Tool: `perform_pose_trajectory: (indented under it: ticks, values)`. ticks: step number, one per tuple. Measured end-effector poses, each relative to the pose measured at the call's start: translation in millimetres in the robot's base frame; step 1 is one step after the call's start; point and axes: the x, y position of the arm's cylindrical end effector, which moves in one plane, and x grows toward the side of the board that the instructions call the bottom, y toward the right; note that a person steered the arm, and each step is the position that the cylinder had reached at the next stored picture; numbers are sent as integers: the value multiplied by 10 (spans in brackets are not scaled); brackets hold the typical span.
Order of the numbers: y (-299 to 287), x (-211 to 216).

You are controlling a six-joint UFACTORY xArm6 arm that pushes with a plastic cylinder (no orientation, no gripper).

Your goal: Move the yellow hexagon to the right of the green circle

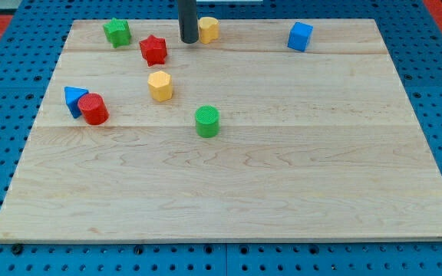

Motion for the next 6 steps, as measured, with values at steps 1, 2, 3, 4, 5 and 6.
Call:
perform_pose_trajectory:
  ticks: [1, 2, 3, 4, 5, 6]
  values:
    - [-18, -183]
    - [-77, 222]
    - [-78, 685]
    - [-284, 908]
    - [-1083, 1051]
    - [2, 1396]
